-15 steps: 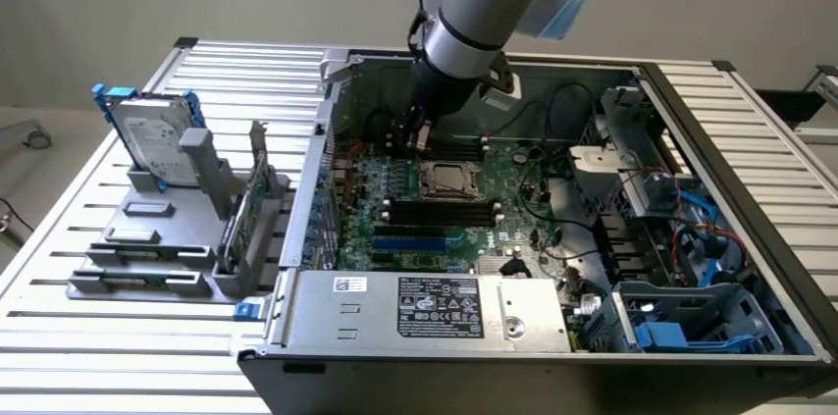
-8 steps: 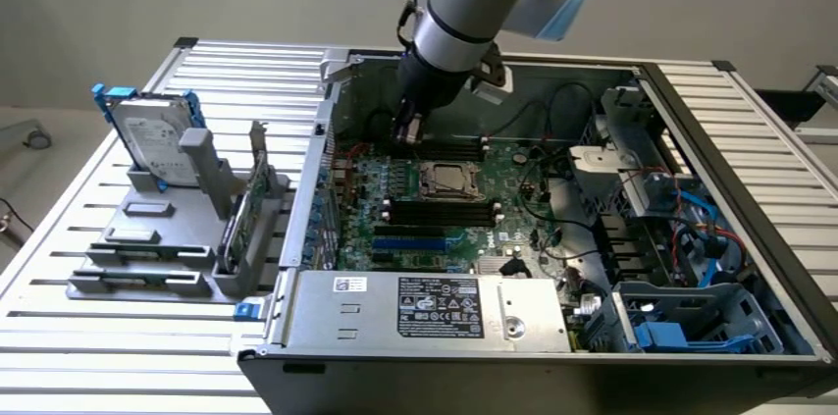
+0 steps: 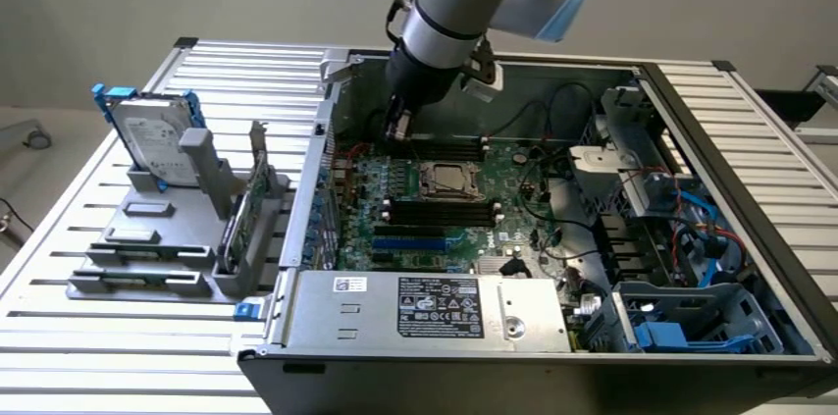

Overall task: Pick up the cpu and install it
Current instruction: 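Install the first cpu locking lever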

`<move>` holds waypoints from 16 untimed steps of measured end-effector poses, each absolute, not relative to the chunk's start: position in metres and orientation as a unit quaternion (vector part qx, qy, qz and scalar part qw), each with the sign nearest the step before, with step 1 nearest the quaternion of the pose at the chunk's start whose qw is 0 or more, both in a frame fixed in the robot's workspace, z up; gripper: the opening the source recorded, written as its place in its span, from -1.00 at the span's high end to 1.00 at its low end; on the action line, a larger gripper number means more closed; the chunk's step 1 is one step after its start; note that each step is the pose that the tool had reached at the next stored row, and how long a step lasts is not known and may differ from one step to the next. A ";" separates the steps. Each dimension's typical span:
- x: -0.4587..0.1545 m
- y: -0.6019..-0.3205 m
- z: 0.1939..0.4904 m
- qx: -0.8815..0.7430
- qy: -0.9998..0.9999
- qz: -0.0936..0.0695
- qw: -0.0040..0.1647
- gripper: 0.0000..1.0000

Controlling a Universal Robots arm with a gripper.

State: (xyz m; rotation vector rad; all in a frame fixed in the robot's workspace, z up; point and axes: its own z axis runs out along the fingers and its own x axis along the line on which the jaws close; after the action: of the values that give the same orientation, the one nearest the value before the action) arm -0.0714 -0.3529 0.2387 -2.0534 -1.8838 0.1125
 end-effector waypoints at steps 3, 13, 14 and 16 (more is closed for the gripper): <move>-0.073 -0.353 0.239 -0.731 -0.659 0.036 0.176 0.79; -0.073 -0.353 0.239 -0.752 -0.634 0.019 0.180 0.79; -0.073 -0.353 0.239 -0.754 -0.632 0.016 0.181 0.79; -0.073 -0.353 0.239 -0.757 -0.627 0.012 0.182 0.79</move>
State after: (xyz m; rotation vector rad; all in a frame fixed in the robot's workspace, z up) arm -0.0731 -0.3527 0.2388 -2.1377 -1.7699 0.0352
